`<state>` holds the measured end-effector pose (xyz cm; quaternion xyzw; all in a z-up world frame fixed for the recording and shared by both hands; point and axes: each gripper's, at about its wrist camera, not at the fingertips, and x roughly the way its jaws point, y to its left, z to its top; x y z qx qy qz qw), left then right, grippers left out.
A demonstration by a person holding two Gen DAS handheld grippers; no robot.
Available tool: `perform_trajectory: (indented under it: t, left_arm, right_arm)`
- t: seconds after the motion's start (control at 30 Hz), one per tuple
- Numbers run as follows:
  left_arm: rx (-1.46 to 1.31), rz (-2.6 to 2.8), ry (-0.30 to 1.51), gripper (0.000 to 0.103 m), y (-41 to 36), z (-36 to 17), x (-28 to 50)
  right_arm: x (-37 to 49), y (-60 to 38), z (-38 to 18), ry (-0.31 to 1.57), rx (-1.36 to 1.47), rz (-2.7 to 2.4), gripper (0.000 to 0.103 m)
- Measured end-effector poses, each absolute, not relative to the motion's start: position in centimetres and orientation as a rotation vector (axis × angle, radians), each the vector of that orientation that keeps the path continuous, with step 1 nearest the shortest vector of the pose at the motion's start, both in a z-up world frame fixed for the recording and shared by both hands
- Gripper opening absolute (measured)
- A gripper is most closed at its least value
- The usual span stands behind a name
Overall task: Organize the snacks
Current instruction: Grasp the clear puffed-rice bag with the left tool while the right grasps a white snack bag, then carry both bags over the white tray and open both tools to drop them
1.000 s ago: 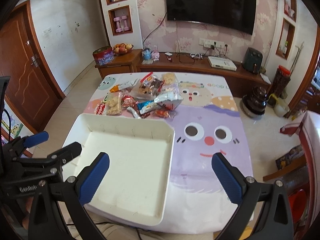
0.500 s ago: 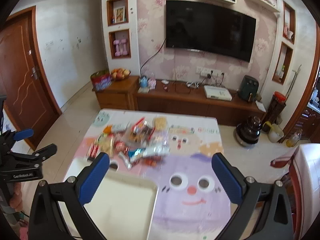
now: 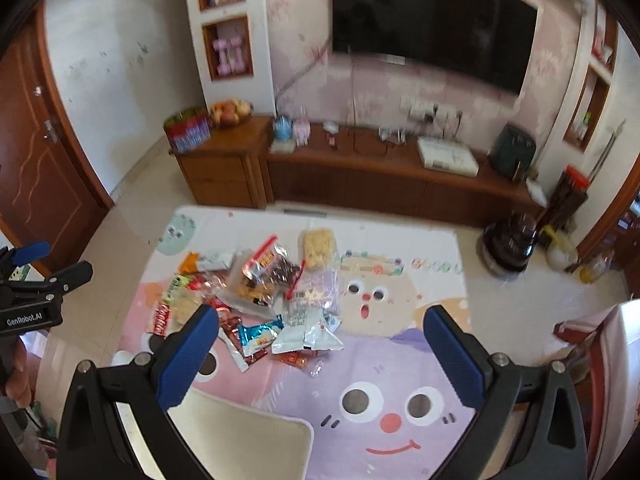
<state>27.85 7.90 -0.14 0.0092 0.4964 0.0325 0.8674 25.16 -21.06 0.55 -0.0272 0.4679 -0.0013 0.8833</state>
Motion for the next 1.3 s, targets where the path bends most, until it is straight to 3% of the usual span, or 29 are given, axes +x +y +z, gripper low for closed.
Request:
perform_trajectory:
  t: [0.3, 0.57, 0.67, 1.0, 1.3]
  left_arm:
    - [-0.153, 0.067, 1.296, 0.102, 8.7, -14.3, 33.1]
    - [-0.155, 0.098, 1.384, 0.1, 7.4, -20.3, 34.5]
    - [-0.158, 0.098, 1.401, 0.088, 6.9, -21.5, 34.7]
    - [-0.217, 0.043, 1.388, 0.067, 5.7, -22.1, 33.9]
    - [-0.246, 0.001, 1.389, 0.042, 4.8, -22.4, 32.7]
  right_arm:
    - [31.2, -23.1, -11.6, 1.225, 0.076, -0.017, 0.095]
    - [33.1, -22.7, -17.4, 1.34, 0.108, -0.025, 0.093]
    - [33.5, -22.2, -18.3, 1.355, 0.092, -0.02, 0.09]
    - [33.2, -21.3, -20.4, 1.424, 0.096, 0.024, 0.066]
    - [30.7, -22.5, -19.2, 1.395, 0.143, 0.054, 0.06]
